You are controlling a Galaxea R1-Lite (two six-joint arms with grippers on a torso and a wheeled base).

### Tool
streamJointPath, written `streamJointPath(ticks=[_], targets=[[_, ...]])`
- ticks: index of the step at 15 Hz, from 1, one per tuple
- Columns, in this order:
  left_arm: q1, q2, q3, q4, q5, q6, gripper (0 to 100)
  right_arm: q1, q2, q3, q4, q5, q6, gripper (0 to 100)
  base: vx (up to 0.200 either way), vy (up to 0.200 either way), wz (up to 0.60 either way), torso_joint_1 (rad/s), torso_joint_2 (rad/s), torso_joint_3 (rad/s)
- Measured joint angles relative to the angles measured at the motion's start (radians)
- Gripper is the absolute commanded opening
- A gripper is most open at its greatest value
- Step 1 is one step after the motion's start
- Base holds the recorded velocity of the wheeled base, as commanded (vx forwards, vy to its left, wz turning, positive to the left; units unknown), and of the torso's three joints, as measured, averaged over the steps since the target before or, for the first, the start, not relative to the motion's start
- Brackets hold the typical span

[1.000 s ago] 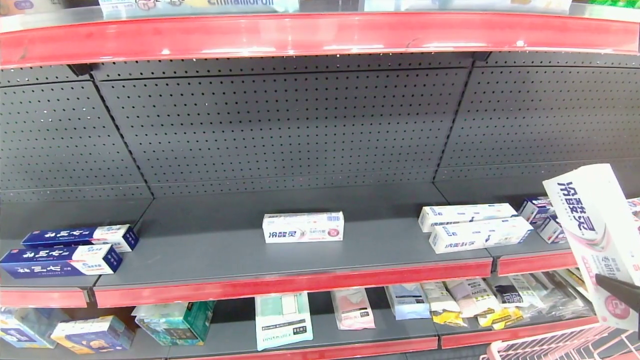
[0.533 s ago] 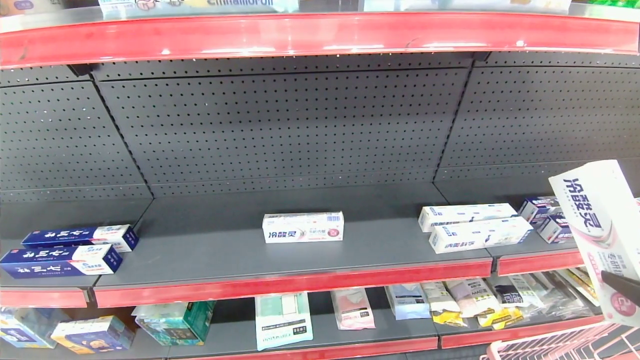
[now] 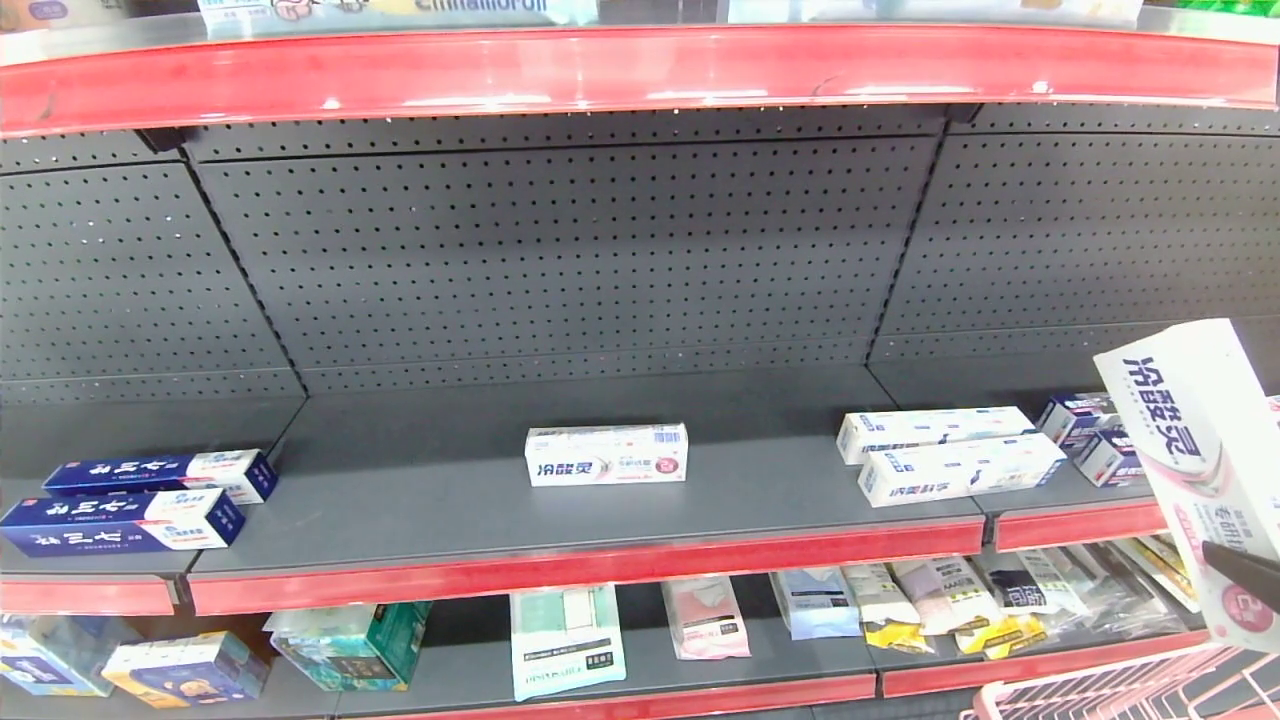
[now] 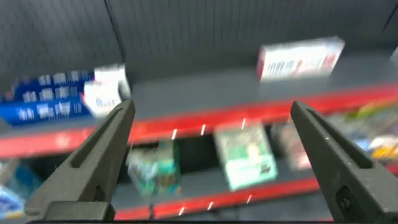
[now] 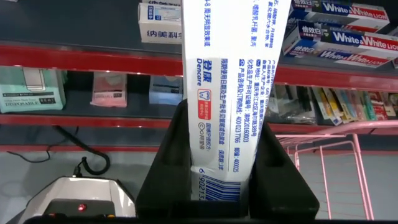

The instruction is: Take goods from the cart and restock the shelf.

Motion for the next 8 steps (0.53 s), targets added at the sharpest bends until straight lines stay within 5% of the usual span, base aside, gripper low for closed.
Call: streamJointPath(ticks=[3, 5, 8], targets=[[0.001, 0.274, -0.236, -0.065, -0.010, -0.069, 100, 0.002, 0.000, 0.011, 0.000, 0.003, 0.001, 0, 0.000, 0.000, 0.00, 0.000, 0.00, 0.000], [0.003, 0.481, -0.333, -0.097, 0.018, -0.058, 100, 0.005, 0.001, 0.002, -0.001, 0.003, 0.001, 0, 0.000, 0.000, 0.00, 0.000, 0.00, 0.000], [-0.003, 0.722, -0.338, -0.233, 0.050, -0.027, 100, 0.006, 0.002, -0.013, -0.002, 0.003, 0.001, 0, 0.000, 0.000, 0.00, 0.000, 0.00, 0.000]])
